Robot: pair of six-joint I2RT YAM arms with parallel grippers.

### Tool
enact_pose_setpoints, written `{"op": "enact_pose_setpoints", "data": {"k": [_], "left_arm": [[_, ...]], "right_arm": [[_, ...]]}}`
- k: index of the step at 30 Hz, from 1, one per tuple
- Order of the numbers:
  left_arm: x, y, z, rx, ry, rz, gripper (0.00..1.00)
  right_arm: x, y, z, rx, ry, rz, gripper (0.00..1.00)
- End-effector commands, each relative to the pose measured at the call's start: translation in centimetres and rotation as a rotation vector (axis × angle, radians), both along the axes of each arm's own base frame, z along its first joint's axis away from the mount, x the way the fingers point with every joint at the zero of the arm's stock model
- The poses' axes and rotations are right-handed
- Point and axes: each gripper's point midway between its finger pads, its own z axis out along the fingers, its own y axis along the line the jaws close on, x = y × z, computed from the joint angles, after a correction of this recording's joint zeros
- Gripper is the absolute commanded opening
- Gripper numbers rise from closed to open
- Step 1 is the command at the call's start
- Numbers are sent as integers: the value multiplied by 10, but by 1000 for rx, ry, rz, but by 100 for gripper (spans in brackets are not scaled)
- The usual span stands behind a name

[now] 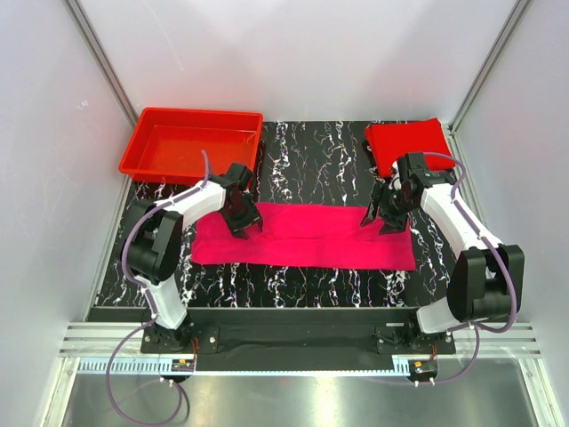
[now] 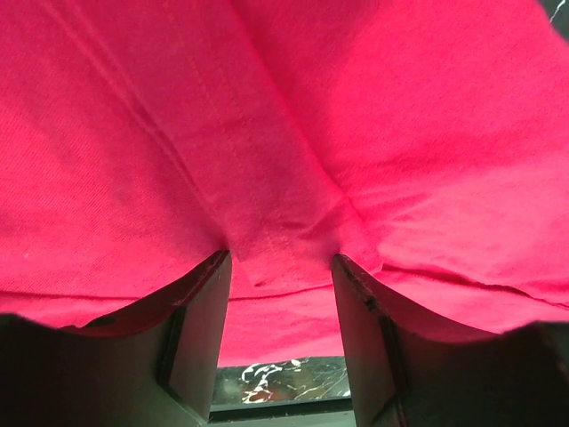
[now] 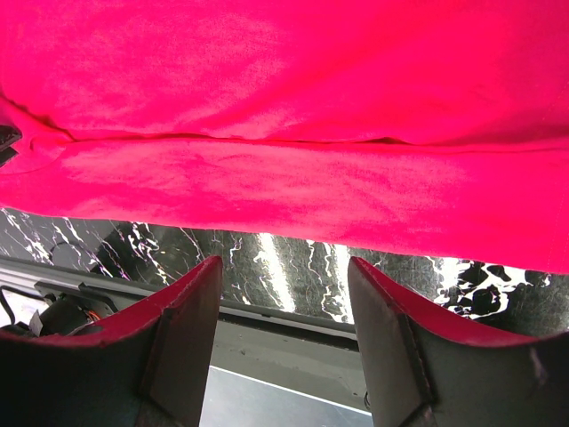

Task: Fold and stack the t-shirts
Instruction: Fold the tshirt

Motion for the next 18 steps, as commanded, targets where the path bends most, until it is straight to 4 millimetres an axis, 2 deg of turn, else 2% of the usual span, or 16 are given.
{"op": "enact_pose_setpoints", "data": {"k": [1,4,7,11,13,15,16,18], "left_arm": [[23,-13,9,-42,-68,-7,54],[37,-25,13,-92,-117,-31,53],[60,-40,25,-129,-204,-78,52],[85,-54,19,-153,-238,-121,49],[105,-71,37,-184,-315,-151,47],[117,-80,45,-170,-352,-192,47],[124,-84,63,-151,-374,-201,48],[125,-78,74,-113,-389,-210,49]], "right_arm": [[4,3,4,3,-32,24,66],[2,1,3,-1,-27,24,66],[2,1,2,-3,-24,23,66],[2,1,3,-1,-25,23,65],[2,2,3,1,-24,23,65],[2,2,3,-1,-24,26,66],[1,2,2,-1,-21,24,66],[0,2,2,-2,-20,26,66]]}}
